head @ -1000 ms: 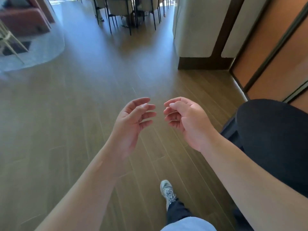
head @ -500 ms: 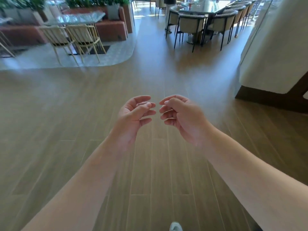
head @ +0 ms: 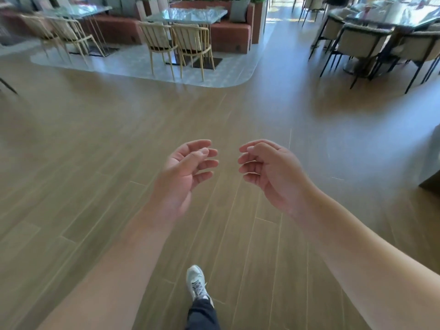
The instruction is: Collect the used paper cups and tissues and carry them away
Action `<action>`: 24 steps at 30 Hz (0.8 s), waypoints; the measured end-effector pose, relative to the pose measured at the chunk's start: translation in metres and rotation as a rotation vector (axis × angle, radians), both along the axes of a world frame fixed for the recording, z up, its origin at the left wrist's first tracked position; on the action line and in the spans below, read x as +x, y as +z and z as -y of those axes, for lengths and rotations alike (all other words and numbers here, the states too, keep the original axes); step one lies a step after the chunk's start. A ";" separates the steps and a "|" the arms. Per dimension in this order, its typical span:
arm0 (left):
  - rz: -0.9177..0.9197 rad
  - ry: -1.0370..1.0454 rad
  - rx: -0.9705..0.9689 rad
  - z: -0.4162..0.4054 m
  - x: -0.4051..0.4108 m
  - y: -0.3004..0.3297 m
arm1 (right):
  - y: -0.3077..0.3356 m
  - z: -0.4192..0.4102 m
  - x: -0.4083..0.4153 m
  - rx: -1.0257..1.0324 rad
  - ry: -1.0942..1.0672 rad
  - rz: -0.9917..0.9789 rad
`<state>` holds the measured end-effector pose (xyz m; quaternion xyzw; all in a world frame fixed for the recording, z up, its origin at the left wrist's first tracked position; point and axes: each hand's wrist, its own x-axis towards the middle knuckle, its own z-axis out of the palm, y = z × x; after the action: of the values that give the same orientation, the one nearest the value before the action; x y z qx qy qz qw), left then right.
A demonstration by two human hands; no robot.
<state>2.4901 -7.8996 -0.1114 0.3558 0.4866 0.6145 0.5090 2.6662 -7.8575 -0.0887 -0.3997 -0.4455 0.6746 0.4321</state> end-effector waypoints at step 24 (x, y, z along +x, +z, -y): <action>-0.023 0.232 0.086 -0.224 -0.407 0.031 | 0.019 -0.279 -0.415 0.066 0.265 -0.051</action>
<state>2.0830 -7.6753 -0.0802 0.3258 0.5037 0.6852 0.4132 2.2511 -7.5781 -0.0701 -0.3055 -0.5053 0.7207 0.3632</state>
